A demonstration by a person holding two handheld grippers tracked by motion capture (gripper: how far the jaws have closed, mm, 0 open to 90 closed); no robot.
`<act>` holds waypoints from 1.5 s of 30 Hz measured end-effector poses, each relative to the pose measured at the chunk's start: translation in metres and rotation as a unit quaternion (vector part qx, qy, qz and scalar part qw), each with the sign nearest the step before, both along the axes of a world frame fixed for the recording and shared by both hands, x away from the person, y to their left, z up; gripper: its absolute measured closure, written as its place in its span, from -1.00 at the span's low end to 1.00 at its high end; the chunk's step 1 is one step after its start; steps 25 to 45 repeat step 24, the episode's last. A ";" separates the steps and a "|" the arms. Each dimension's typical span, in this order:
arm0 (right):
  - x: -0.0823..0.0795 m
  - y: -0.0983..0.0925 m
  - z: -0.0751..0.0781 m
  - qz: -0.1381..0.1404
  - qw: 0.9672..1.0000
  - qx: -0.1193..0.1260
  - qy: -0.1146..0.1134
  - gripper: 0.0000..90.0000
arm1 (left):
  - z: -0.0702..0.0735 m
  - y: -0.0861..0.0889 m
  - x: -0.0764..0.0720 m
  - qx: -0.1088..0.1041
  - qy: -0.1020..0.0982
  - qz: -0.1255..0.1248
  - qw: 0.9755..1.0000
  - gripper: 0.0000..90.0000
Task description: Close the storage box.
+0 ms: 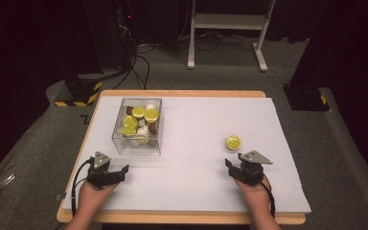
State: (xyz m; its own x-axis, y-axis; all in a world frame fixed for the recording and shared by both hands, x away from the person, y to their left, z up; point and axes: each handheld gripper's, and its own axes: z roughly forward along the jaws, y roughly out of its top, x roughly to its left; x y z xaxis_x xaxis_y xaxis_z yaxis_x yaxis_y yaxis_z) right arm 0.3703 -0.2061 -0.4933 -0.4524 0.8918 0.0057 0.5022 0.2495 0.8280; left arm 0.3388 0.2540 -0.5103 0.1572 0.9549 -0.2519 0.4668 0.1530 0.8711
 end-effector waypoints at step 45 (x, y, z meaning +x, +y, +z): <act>0.006 0.018 -0.010 0.011 0.997 -0.053 0.062 -0.22 | -0.008 0.003 -0.003 0.001 0.027 -0.015 1.000 -0.59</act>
